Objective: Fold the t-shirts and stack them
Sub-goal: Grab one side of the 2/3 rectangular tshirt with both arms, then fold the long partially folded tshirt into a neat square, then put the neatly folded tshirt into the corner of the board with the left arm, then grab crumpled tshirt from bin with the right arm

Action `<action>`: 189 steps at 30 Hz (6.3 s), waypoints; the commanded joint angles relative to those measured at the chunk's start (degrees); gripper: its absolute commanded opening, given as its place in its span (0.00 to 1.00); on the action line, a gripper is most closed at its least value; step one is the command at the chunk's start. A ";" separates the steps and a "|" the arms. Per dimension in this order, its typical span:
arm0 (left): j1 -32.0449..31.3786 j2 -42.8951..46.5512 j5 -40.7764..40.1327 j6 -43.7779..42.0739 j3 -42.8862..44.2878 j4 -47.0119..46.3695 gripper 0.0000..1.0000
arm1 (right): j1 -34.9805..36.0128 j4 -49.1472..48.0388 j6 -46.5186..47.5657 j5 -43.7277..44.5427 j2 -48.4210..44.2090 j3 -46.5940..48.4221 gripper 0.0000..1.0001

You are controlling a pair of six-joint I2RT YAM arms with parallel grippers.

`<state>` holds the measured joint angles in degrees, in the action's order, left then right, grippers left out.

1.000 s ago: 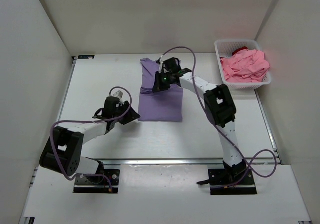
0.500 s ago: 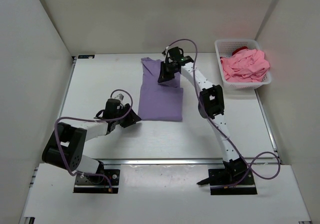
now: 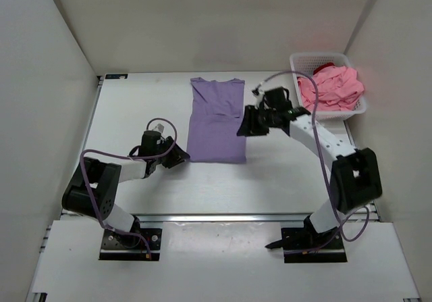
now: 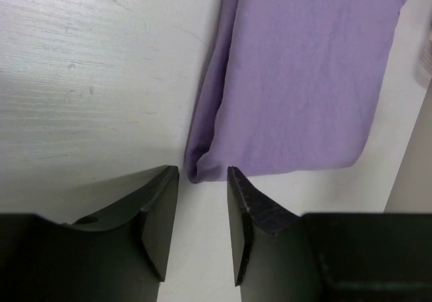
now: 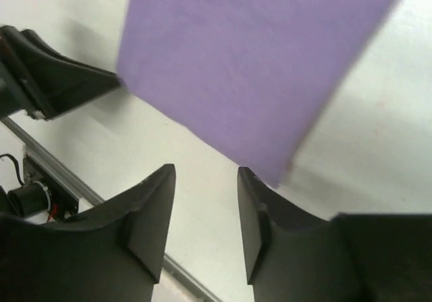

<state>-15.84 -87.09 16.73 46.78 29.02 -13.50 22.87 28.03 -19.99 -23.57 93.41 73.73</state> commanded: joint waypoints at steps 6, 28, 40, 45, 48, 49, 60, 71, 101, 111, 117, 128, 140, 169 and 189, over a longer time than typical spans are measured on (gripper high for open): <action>-0.95 -1.33 -2.85 -0.11 0.60 0.40 0.42 | -7.92 -36.80 -16.73 -9.90 -8.33 -36.35 0.46; -4.28 2.96 -3.99 -2.47 1.75 7.06 0.00 | -4.69 -50.62 -23.17 -11.50 0.75 -42.52 0.00; -12.02 49.00 -3.63 -3.37 -10.04 48.19 0.00 | 17.91 -21.90 -33.01 1.24 -43.44 -62.22 0.00; -11.32 40.20 -4.59 -5.29 4.08 44.02 0.00 | -0.51 -15.13 -19.52 -5.50 -43.95 -48.38 0.00; -10.45 30.26 -5.83 -7.22 14.19 36.82 0.00 | -8.96 -13.26 -11.76 -6.83 -33.95 -37.66 0.00; -10.18 25.79 -6.79 -7.58 18.58 33.83 0.00 | -10.55 -13.35 -9.65 -7.10 -29.81 -35.44 0.00; -7.37 -16.86 -13.11 -9.69 52.27 30.11 0.00 | -18.04 -12.04 -4.09 -7.36 7.63 1.38 0.00; -3.51 -29.98 -16.64 -9.43 67.84 31.78 0.00 | -19.10 -8.52 -3.83 -8.60 27.26 26.69 0.04; -3.94 -25.04 -1.78 -6.97 37.24 5.14 0.71 | -8.55 -24.43 -9.62 -7.19 -27.21 -34.62 0.42; -6.49 -34.28 -2.75 -4.42 51.82 8.21 0.10 | -9.43 -24.95 -10.07 -8.77 -31.01 -38.58 0.41; 1.21 -38.42 -1.00 -4.50 67.02 17.15 0.00 | -9.60 -24.60 -9.19 -9.13 -29.60 -39.10 0.41; 29.36 -21.57 -11.45 -2.40 49.58 11.17 0.17 | -8.20 -25.74 -9.02 -13.16 -28.80 -38.84 0.40; 31.66 -16.81 -3.11 5.95 30.86 0.75 0.99 | -7.32 -25.31 -10.07 -14.04 -33.29 -40.86 0.40; -13.61 5.00 -1.85 -20.14 26.67 18.93 0.99 | -3.45 -16.81 -7.27 -5.70 -18.63 -24.74 0.00; -4.81 8.78 14.04 -7.98 18.15 2.18 0.99 | -15.39 -15.78 -2.08 -15.64 -10.98 -2.42 0.00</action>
<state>-18.57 -80.25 42.19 50.06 40.40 -28.86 12.08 5.37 -27.05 -43.97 82.37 62.65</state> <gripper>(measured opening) 0.982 0.005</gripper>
